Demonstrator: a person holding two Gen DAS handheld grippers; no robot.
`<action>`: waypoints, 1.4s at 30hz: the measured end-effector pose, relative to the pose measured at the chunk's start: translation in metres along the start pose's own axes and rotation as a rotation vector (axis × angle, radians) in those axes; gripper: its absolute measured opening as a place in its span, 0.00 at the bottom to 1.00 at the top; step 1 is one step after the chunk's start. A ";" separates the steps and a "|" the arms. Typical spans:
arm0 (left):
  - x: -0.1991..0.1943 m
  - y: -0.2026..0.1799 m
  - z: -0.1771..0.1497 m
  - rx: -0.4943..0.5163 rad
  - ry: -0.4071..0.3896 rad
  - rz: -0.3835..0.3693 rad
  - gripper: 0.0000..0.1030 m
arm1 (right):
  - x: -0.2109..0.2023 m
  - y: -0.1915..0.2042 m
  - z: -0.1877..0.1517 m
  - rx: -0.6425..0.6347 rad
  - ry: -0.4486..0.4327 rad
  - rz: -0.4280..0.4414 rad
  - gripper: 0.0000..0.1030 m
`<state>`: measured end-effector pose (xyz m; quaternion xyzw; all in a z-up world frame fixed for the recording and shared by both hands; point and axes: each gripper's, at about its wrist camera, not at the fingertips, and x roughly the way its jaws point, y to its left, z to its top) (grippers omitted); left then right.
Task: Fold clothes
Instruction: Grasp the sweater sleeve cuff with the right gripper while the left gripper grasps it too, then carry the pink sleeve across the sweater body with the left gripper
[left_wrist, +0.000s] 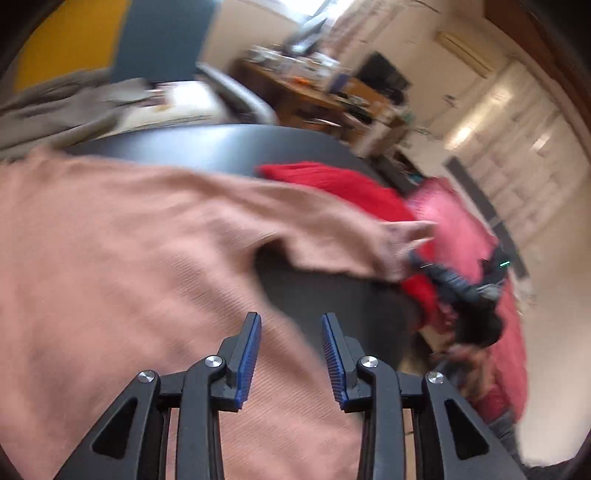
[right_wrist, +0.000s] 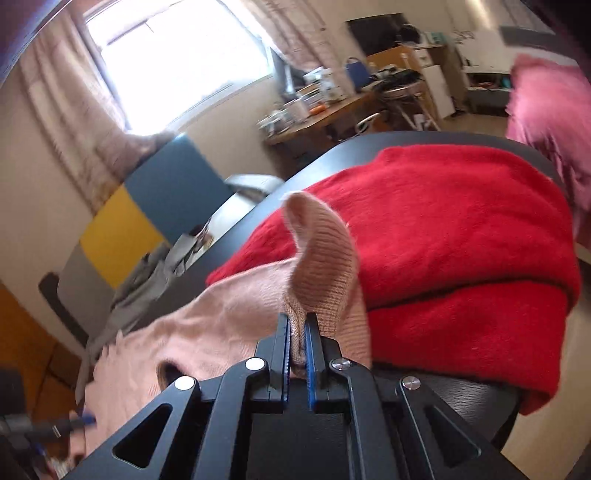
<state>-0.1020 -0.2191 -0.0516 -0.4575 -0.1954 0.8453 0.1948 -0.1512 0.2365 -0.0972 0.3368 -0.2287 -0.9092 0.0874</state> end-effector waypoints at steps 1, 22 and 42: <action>0.015 -0.016 0.016 0.026 0.027 -0.044 0.38 | 0.000 0.000 -0.006 -0.014 0.006 -0.002 0.07; 0.219 -0.090 0.089 -0.036 0.334 -0.174 0.17 | 0.007 -0.020 -0.021 -0.039 0.022 0.025 0.12; -0.020 -0.007 0.165 -0.138 -0.213 -0.163 0.05 | -0.008 0.042 -0.066 0.060 0.199 0.386 1.00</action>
